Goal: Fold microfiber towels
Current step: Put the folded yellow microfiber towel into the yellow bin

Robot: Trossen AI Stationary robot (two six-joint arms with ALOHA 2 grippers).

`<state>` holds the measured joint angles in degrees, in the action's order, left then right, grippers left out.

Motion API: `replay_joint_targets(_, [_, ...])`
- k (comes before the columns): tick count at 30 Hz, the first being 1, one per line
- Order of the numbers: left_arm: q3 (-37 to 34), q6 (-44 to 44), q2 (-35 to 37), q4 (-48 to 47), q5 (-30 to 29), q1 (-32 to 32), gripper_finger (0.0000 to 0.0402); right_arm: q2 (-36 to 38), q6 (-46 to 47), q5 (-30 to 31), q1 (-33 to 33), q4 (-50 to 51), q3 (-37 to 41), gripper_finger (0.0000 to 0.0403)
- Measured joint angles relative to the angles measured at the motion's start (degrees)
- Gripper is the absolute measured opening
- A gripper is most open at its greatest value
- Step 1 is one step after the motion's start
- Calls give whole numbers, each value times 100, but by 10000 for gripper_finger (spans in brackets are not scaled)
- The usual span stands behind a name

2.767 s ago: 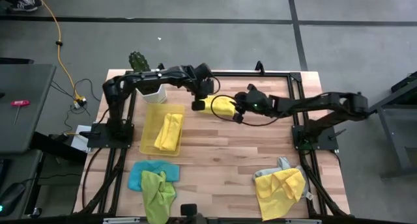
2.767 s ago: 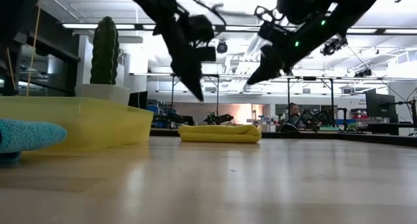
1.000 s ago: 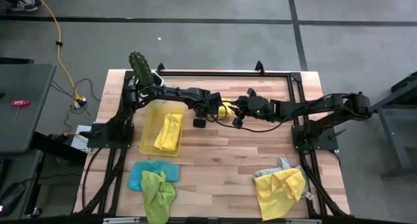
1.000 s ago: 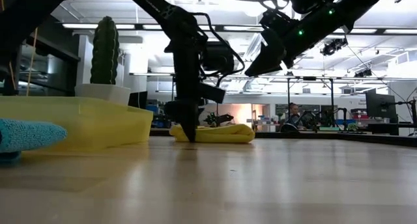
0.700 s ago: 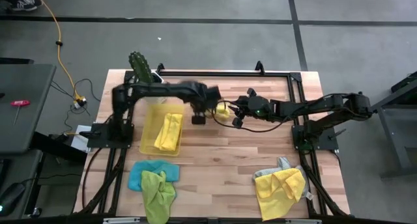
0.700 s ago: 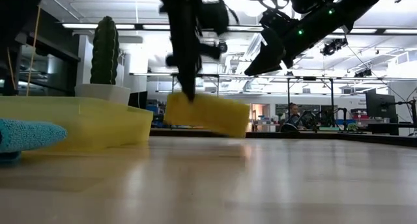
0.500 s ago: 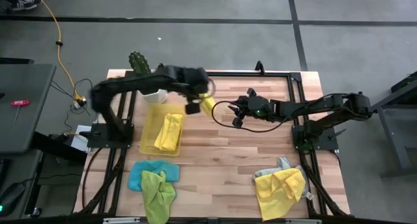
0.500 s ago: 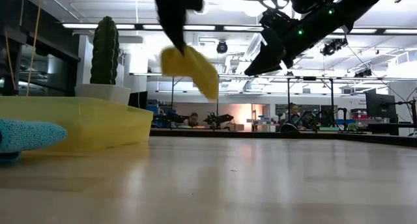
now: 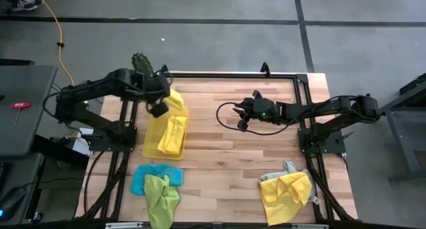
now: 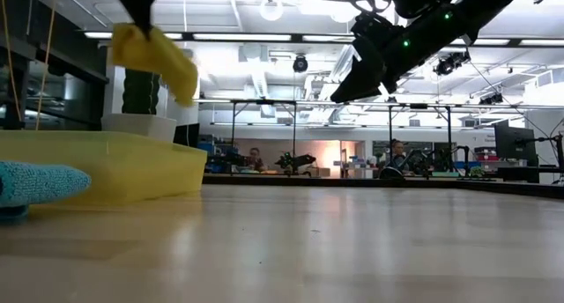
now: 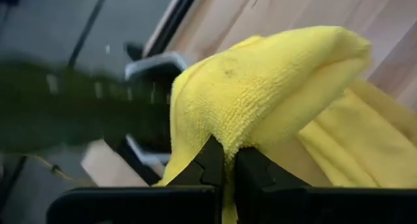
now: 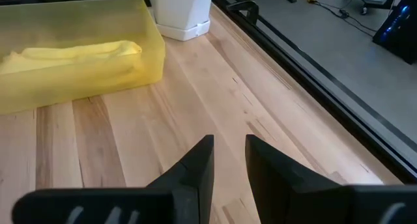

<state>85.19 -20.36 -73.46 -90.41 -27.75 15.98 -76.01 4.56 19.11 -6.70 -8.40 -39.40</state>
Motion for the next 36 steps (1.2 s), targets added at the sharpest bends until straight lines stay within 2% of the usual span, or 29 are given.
replay_joint_targets(3, [-505, -428, 282, 47, 83, -206, 0, 0, -2, 0, 0, 0, 0, 78])
replay_joint_targets(11, [-1624, -795, 558, 737, 179, -597, 0, 0, -35, 0, -4, -2, 0, 78])
replay_joint_targets(15, [-1983, -865, 488, 806, 97, -734, 0, 0, -44, 0, -4, -4, 0, 78])
replay_joint_targets(22, [-2446, -769, 482, 1577, -12, -834, 0, 0, -46, 0, -4, -5, 0, 79])
replay_joint_targets(29, [-2836, -795, 419, 1982, -472, -856, 0, 0, -48, 1, -4, -7, 0, 78])
replay_joint_targets(36, [-3568, -1041, 408, 2844, -412, -999, 0, 0, -48, 1, -4, -7, 0, 78])
